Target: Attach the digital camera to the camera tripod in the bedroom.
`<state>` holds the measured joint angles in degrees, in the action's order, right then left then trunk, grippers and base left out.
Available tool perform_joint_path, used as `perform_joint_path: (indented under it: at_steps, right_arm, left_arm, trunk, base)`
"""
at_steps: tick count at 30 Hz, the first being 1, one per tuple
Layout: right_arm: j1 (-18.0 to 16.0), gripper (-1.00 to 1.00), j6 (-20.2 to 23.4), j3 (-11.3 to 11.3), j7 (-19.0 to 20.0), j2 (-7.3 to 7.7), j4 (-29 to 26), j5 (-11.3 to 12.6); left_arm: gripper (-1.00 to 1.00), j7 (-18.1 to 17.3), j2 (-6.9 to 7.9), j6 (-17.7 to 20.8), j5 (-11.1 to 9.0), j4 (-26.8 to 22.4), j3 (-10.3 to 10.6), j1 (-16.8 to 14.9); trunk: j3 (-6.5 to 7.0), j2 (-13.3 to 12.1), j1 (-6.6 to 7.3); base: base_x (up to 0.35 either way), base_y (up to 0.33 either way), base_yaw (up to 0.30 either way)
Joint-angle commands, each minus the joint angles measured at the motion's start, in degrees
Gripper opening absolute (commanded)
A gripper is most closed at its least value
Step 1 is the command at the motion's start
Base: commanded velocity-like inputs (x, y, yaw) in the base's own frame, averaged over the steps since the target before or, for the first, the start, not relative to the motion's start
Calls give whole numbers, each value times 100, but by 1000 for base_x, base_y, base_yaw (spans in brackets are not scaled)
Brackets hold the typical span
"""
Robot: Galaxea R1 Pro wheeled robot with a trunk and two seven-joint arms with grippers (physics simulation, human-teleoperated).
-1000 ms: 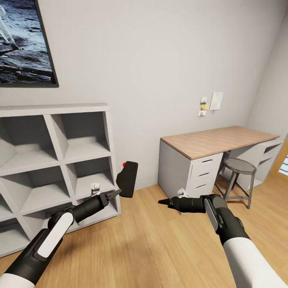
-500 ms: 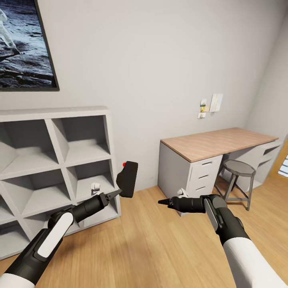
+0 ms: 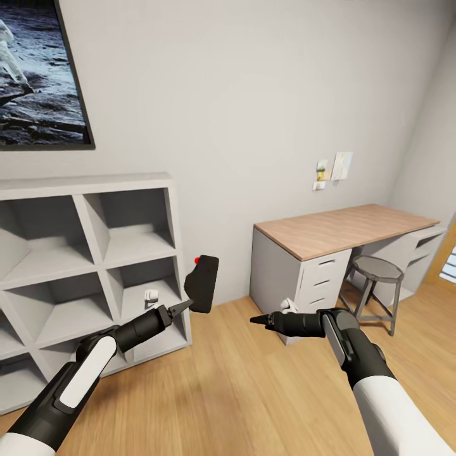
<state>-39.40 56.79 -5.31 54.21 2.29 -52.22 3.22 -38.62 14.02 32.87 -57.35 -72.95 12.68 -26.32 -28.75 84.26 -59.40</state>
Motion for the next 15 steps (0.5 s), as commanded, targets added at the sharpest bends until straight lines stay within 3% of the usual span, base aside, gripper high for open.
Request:
perform_joint_path:
  at_steps: [1,15]
  right_arm:
    - [-3,100,43,-5,-7,0,0,29]
    - [-4,100,43,-5,-9,0,2,38]
  left_arm:
    - [-100,-5,2,35,-48,0,7,-5]
    - [-100,-5,4,35,-54,2,7,-5]
  trunk:
    - [12,-38,23]
    - [264,-600,330]
  base:
    - [0,0,0]
    - [0,0,0]
